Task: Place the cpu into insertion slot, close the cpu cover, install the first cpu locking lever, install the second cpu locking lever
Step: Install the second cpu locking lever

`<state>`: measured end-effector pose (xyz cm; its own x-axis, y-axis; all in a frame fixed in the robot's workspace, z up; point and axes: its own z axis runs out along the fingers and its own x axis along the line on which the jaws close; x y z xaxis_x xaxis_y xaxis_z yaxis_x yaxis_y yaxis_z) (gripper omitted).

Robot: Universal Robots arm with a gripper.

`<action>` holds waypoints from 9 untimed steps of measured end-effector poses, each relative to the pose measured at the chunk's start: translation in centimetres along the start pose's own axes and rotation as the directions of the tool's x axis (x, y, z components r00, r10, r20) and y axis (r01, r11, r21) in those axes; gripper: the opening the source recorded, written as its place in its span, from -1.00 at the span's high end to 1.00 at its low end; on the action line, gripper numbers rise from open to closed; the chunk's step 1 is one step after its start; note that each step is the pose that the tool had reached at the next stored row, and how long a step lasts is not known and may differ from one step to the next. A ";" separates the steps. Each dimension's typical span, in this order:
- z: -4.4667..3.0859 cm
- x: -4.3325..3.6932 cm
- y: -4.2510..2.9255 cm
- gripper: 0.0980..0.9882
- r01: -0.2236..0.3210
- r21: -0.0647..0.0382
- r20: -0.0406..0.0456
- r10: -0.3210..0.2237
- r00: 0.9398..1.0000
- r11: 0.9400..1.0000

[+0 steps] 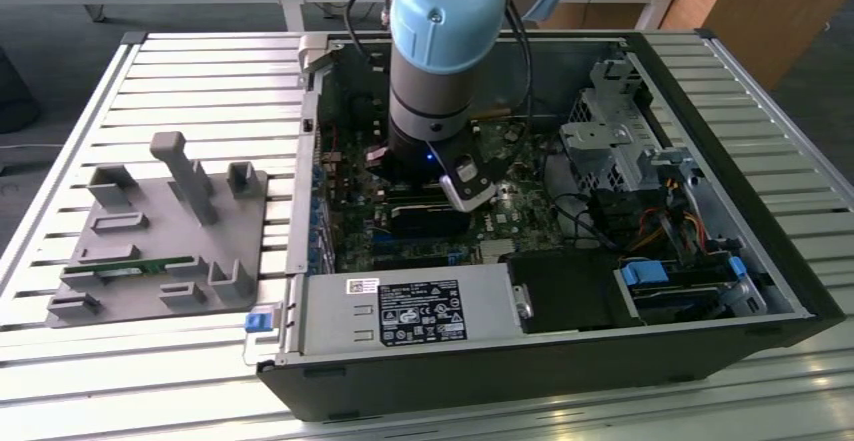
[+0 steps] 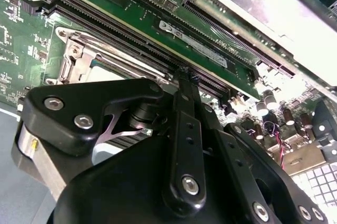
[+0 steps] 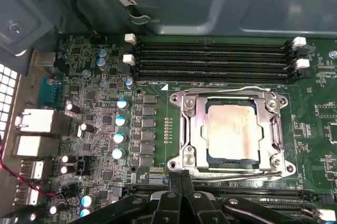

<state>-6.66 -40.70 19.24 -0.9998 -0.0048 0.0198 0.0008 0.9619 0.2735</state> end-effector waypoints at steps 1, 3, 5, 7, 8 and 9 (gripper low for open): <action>0.02 0.00 -0.01 0.98 0.000 -0.001 0.000 0.000 1.000 1.000; 0.06 0.00 -0.02 0.98 0.000 -0.001 0.000 0.000 1.000 1.000; 0.07 0.00 -0.02 0.98 0.000 -0.004 0.000 0.000 1.000 1.000; 0.08 0.00 -0.02 0.98 0.001 -0.004 0.000 -0.001 1.000 1.000; 0.07 0.00 -0.01 0.98 0.001 -0.005 0.000 -0.001 1.000 1.000; 0.05 0.00 -0.01 0.98 0.001 -0.005 0.000 -0.001 1.000 1.000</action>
<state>-6.66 -40.69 19.19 -0.9998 -0.0055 0.0196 0.0002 0.9605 0.2783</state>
